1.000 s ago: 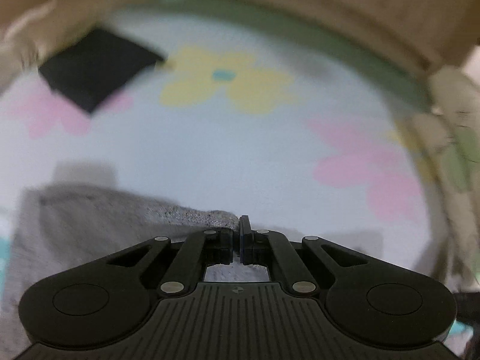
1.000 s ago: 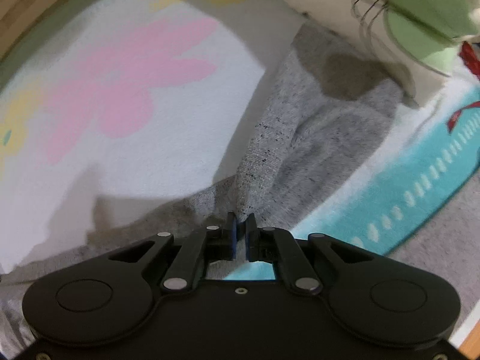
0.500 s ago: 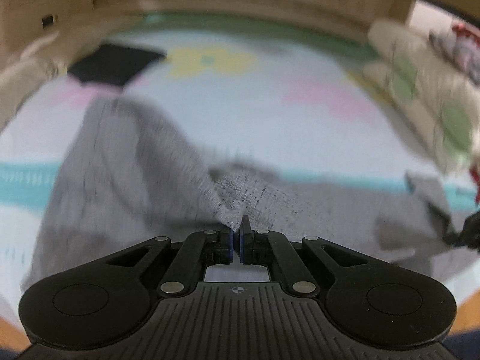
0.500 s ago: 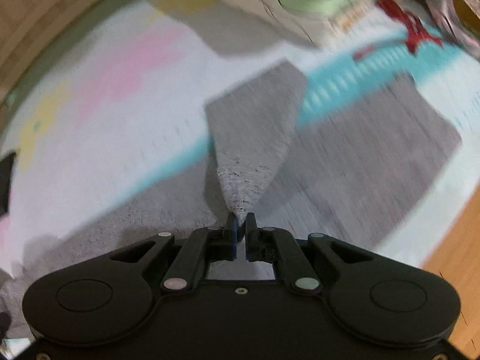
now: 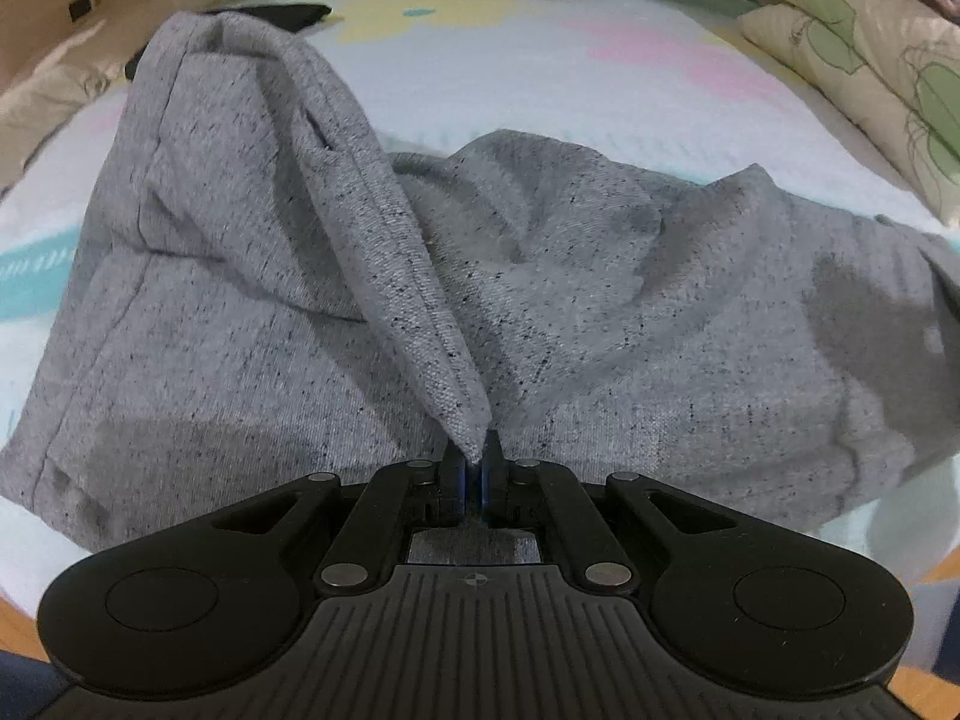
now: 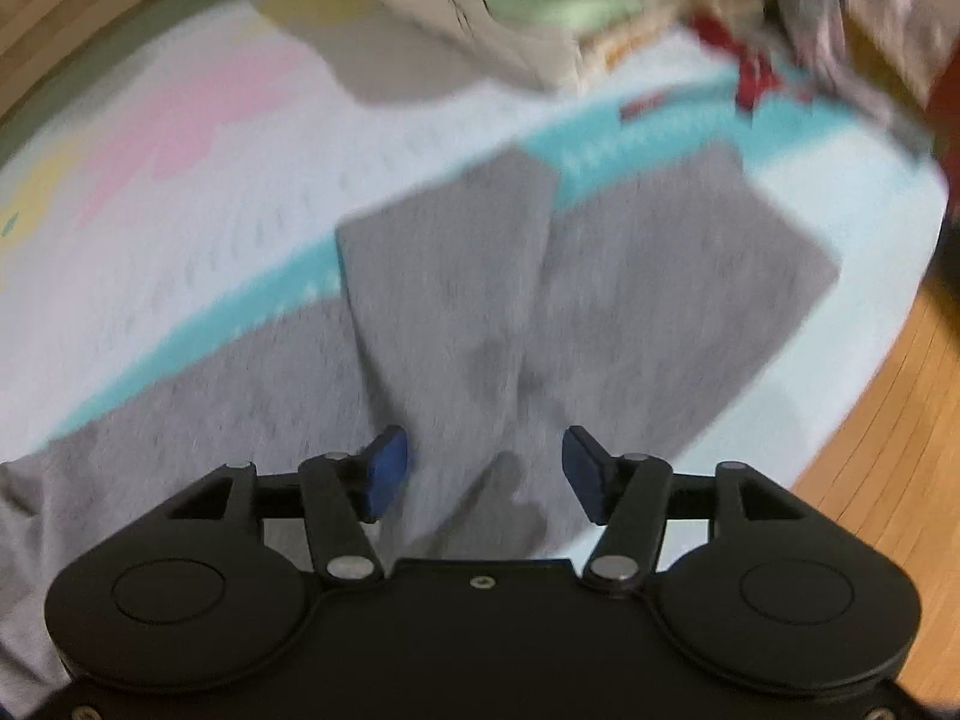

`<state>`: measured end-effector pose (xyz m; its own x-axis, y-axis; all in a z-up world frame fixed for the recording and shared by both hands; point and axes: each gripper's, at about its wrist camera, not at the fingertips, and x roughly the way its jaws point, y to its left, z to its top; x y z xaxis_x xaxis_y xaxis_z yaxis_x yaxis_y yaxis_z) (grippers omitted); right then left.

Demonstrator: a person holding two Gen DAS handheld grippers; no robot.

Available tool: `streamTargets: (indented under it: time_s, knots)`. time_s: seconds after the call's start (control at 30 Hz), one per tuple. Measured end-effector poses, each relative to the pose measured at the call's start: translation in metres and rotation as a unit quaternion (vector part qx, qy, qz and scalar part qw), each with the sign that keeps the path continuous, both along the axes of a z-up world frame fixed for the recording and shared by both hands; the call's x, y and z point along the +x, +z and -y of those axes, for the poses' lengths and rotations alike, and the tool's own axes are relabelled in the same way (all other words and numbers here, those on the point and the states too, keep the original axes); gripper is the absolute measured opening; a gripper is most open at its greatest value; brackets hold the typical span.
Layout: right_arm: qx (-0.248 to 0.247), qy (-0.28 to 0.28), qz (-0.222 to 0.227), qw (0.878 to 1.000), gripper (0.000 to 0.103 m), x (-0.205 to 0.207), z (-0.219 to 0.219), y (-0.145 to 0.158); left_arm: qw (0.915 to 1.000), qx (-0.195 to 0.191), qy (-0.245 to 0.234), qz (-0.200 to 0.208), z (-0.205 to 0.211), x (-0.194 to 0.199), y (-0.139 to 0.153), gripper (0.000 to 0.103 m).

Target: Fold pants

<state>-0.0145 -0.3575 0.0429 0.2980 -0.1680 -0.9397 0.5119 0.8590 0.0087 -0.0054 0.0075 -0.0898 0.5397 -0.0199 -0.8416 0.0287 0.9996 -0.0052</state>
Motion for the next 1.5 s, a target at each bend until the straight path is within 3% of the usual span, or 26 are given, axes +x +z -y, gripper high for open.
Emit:
streamTargets:
  time_s: [0.1, 0.27, 0.47, 0.5, 0.57, 0.7, 0.77, 0.83, 0.9, 1.0, 1.1, 1.17, 1.27, 1.33, 1.43, 1.5]
  knots:
    - [-0.049, 0.025, 0.012, 0.998, 0.063, 0.029, -0.008, 0.001, 1.0, 0.007, 0.0, 0.006, 0.004, 0.0, 0.0, 0.004]
    - [-0.099, 0.068, -0.001, 0.993, 0.062, 0.077, -0.027, -0.028, 0.9999, -0.007, 0.007, 0.008, 0.0, -0.006, -0.001, 0.004]
    - [-0.139, 0.12, -0.066, 0.981, 0.055, 0.108, -0.056, -0.071, 0.9998, -0.012, 0.014, 0.007, -0.012, -0.021, 0.001, 0.004]
    - [-0.143, 0.123, -0.066, 0.98, 0.045, 0.109, -0.056, -0.075, 0.9997, -0.014, 0.016, 0.008, -0.017, -0.022, 0.002, 0.004]
    - [-0.149, 0.134, -0.071, 0.977, 0.006, 0.109, -0.054, -0.071, 0.9997, -0.013, 0.019, 0.009, -0.015, -0.022, 0.001, 0.004]
    - [-0.109, 0.116, -0.009, 0.987, 0.004, 0.096, -0.018, -0.017, 0.9997, -0.002, 0.02, 0.014, -0.011, -0.025, 0.003, 0.004]
    - [-0.093, 0.08, 0.022, 0.992, 0.004, 0.073, 0.02, 0.009, 0.9997, 0.003, 0.02, 0.016, -0.009, -0.026, 0.003, 0.004]
    - [-0.082, 0.026, 0.031, 0.996, 0.004, 0.05, 0.063, 0.017, 0.9996, 0.008, 0.016, 0.02, -0.007, -0.028, 0.003, 0.004]
    - [-0.057, -0.027, 0.009, 0.998, 0.004, 0.034, 0.102, 0.007, 0.9996, 0.015, 0.008, 0.024, -0.003, -0.029, 0.002, 0.004]
    - [0.049, -0.098, -0.023, 0.994, 0.004, 0.013, 0.152, -0.029, 0.9993, 0.025, 0.006, 0.026, 0.001, -0.032, 0.002, 0.004]
    - [0.063, -0.11, -0.057, 0.99, 0.004, 0.009, 0.158, -0.054, 0.9994, 0.019, 0.006, 0.027, 0.003, -0.032, 0.005, 0.004]
    - [0.053, -0.102, -0.058, 0.992, 0.005, 0.01, 0.154, -0.055, 0.9995, 0.005, 0.007, 0.03, 0.004, -0.032, 0.009, 0.004]
    - [0.035, -0.071, -0.006, 0.997, 0.005, 0.017, 0.139, -0.024, 0.9994, -0.006, 0.007, 0.034, 0.007, -0.032, 0.012, 0.004]
    - [0.047, -0.035, 0.085, 0.995, 0.005, 0.02, 0.127, 0.019, 0.9992, -0.009, 0.006, 0.039, 0.009, -0.034, 0.012, 0.004]
    - [0.072, 0.023, 0.219, 0.973, 0.005, 0.009, 0.111, 0.071, 0.999, -0.006, 0.001, 0.044, 0.011, -0.038, 0.013, 0.004]
    - [0.054, 0.045, 0.262, 0.962, 0.005, -0.004, 0.107, 0.089, 0.999, -0.005, -0.005, 0.044, 0.012, -0.041, 0.011, 0.004]
